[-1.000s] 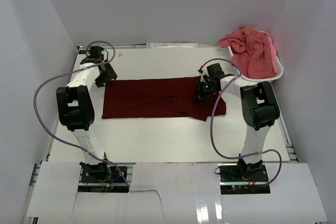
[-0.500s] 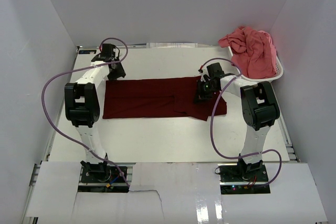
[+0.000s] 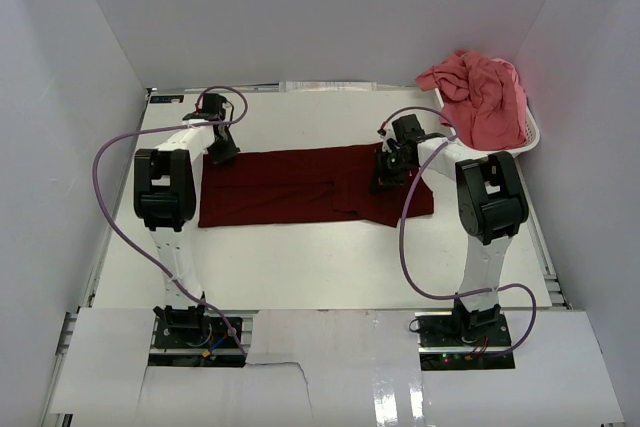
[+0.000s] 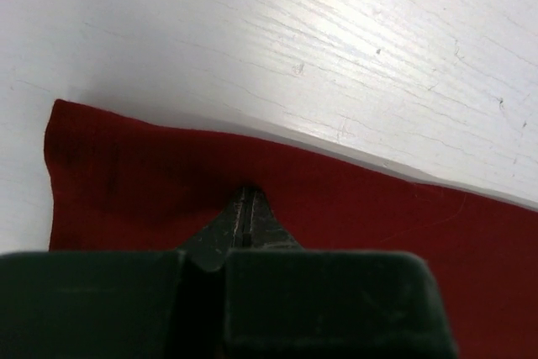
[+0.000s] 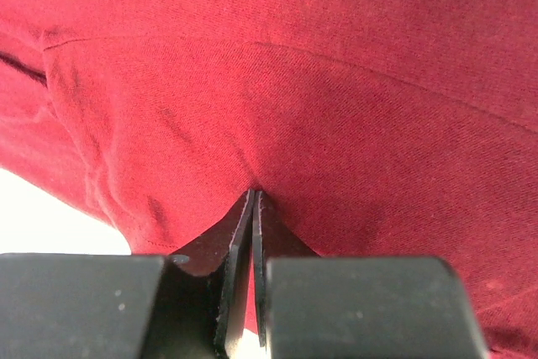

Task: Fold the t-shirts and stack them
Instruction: Rotate the tshirt 90 degrees

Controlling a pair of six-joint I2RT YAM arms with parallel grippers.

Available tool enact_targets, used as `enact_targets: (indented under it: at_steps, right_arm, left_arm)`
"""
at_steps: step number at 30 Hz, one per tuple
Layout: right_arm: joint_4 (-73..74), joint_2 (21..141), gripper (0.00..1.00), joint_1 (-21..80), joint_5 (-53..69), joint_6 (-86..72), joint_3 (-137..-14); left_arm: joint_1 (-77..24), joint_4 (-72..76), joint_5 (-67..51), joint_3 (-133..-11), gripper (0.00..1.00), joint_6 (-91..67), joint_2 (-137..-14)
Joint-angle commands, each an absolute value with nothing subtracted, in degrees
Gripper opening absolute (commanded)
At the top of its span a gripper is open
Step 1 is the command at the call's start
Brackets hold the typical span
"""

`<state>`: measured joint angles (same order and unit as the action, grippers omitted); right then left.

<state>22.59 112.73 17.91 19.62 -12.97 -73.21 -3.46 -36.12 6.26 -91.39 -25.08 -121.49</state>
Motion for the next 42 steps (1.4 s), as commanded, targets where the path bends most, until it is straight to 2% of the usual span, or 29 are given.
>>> enact_targets:
  at_steps: [1, 5, 10, 18, 25, 32, 42]
  right_arm:
    - [25.8, 117.8, 0.08, 17.1, 11.9, -10.5, -75.5]
    - [27.0, 120.3, 0.08, 16.8, 11.7, -10.5, -80.4]
    - [28.9, 125.8, 0.08, 15.9, 11.7, -10.4, -87.3]
    - [33.7, 136.4, 0.08, 12.9, 12.9, -10.3, -103.3]
    - [38.7, 143.5, 0.1, 12.2, 13.6, -11.1, -116.3]
    - [41.7, 149.0, 0.09, 11.6, 13.5, -12.3, -125.7]
    - [39.8, 153.5, 0.08, 11.4, 16.9, -16.5, -131.0]
  left_arm:
    - [-3.1, -38.9, 8.6, -91.1, 0.0, -25.2, -121.7]
    - [-3.0, -40.5, 9.9, -88.9, 0.0, -26.2, -121.9]
    - [-2.9, -42.0, 5.3, -84.4, 0.0, -27.0, -122.3]
    - [-5.4, -39.7, 2.6, -69.9, 0.0, -29.1, -112.7]
    - [-11.2, -38.6, 2.2, -60.0, 0.0, -31.0, -105.3]
    - [-16.4, -36.2, -4.7, -50.6, 0.0, -35.9, -99.2]
    - [-28.5, -32.4, -8.4, -40.4, 0.0, -44.4, -97.6]
